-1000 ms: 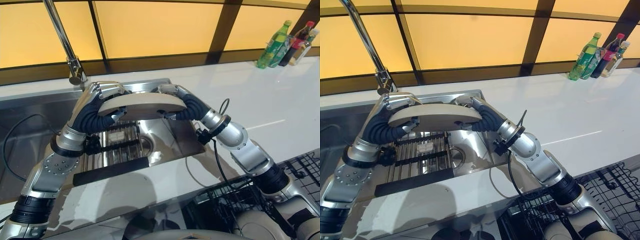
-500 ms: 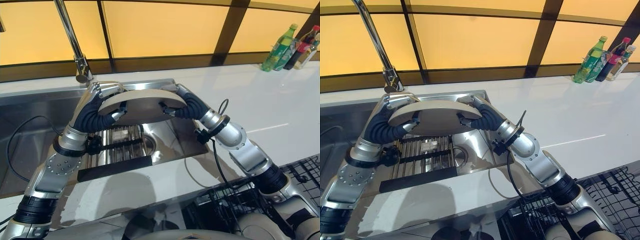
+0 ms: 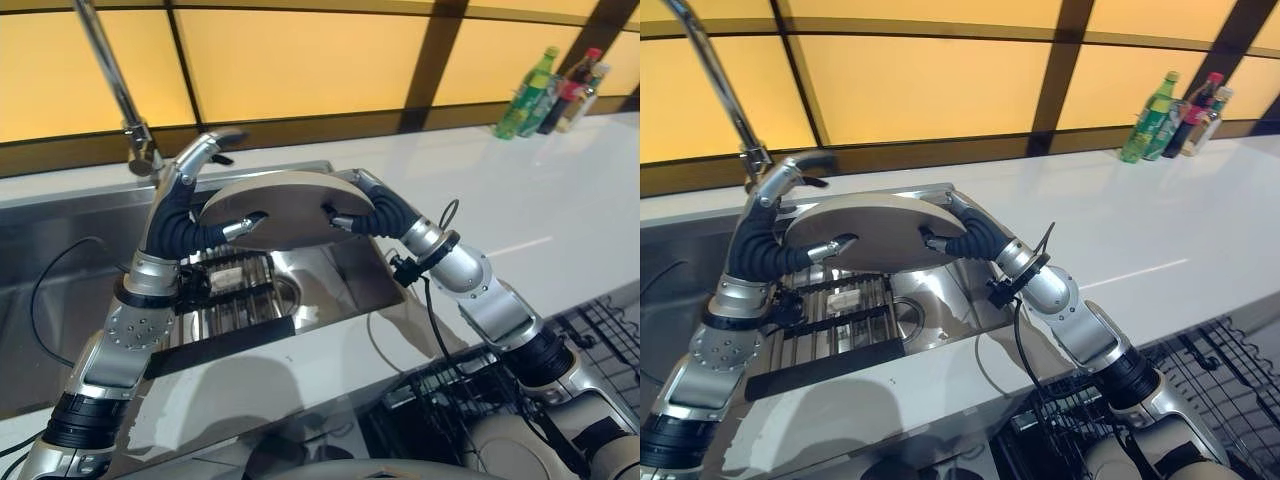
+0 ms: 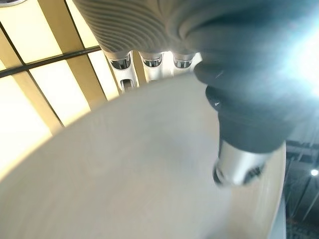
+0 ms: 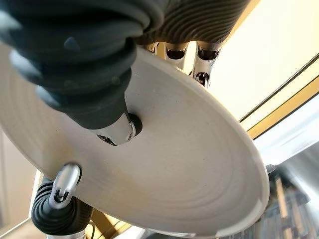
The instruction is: Pick up plates and place into dishwasher.
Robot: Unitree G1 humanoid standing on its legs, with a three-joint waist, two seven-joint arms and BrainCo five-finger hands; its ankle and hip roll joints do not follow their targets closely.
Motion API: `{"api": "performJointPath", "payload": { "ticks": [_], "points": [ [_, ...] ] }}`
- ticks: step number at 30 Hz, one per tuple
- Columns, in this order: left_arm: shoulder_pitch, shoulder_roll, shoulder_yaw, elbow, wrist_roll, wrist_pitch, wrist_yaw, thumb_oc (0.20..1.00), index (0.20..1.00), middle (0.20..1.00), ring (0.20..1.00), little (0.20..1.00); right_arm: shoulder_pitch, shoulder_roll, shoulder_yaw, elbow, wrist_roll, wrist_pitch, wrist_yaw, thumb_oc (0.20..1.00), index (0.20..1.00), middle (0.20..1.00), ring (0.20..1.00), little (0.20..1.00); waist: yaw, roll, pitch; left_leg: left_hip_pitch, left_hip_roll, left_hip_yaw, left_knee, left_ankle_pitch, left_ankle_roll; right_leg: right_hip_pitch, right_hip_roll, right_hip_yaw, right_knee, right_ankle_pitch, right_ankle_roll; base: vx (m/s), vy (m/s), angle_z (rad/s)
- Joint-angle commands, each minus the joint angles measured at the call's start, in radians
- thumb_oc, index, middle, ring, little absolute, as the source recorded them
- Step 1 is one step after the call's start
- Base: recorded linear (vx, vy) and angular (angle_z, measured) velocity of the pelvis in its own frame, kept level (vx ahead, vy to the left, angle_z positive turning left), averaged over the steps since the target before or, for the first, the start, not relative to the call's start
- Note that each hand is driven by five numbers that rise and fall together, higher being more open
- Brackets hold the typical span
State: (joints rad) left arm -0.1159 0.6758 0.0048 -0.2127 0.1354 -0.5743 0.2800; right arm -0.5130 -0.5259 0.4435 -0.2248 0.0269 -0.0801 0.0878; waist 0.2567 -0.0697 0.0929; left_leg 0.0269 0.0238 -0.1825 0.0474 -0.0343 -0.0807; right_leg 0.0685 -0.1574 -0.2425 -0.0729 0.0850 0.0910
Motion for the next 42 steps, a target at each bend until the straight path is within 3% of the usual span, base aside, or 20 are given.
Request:
{"api": "performJointPath", "payload": {
  "ticks": [1,8,21,27,36,42],
  "points": [
    [-0.056,-0.014,0.036,0.045,-0.006,0.021,0.069,1.000,1.000,1.000,1.000,1.000,0.004,-0.028,-0.079,-0.029,0.001,-0.044,-0.048,0.200,0.200,0.200,0.200,0.200,-0.031,0.031,-0.075,-0.015,-0.013,0.016,-0.078,0.055,0.043,0.054,-0.038,-0.006,0.149,-0.150,0.041,-0.01,-0.017,-0.25],
    [-0.059,-0.004,0.063,0.073,0.014,0.058,0.130,1.000,1.000,1.000,1.000,1.000,0.065,-0.081,-0.153,-0.032,-0.033,-0.048,-0.068,0.200,0.200,0.200,0.200,0.200,-0.080,0.032,-0.083,0.002,-0.001,0.055,-0.079,0.045,0.041,0.038,-0.027,0.028,0.153,-0.150,0.034,0.00,-0.016,-0.17],
    [0.042,0.017,0.223,0.165,0.044,0.141,0.288,1.000,1.000,1.000,1.000,1.000,0.283,-0.170,-0.378,0.077,-0.128,-0.031,-0.206,0.200,0.200,0.200,0.200,0.200,-0.195,0.041,-0.097,0.037,0.036,0.170,-0.097,0.030,0.036,0.015,0.003,0.142,0.103,-0.115,0.020,0.02,-0.041,-0.27],
    [0.144,0.018,0.339,0.204,-0.002,0.176,0.286,1.000,1.000,1.000,1.000,1.000,0.442,-0.178,-0.502,0.103,-0.189,-0.020,-0.257,0.200,0.200,0.200,0.200,0.200,-0.236,0.046,-0.094,0.045,0.048,0.207,-0.105,0.027,0.029,0.012,0.007,0.189,0.067,-0.092,0.027,0.06,-0.074,-0.27],
    [0.141,0.012,0.312,0.203,-0.012,0.204,0.239,1.000,1.000,1.000,1.000,1.000,0.448,-0.188,-0.510,0.247,-0.267,0.024,-0.325,0.200,0.200,0.200,0.200,0.200,-0.255,0.059,-0.061,0.036,0.054,0.212,-0.078,0.005,0.019,-0.001,0.005,0.211,0.063,-0.094,0.032,0.04,-0.065,-0.07],
    [0.159,0.017,0.326,0.219,-0.017,0.205,0.241,1.000,1.000,1.000,1.000,1.000,0.456,-0.199,-0.510,0.298,-0.341,0.045,-0.419,0.200,0.200,0.200,0.200,0.200,-0.263,0.070,-0.016,-0.005,0.055,0.210,-0.028,-0.004,0.015,-0.040,0.002,0.233,0.086,-0.093,0.034,0.02,-0.043,-0.03]
  ]
}}
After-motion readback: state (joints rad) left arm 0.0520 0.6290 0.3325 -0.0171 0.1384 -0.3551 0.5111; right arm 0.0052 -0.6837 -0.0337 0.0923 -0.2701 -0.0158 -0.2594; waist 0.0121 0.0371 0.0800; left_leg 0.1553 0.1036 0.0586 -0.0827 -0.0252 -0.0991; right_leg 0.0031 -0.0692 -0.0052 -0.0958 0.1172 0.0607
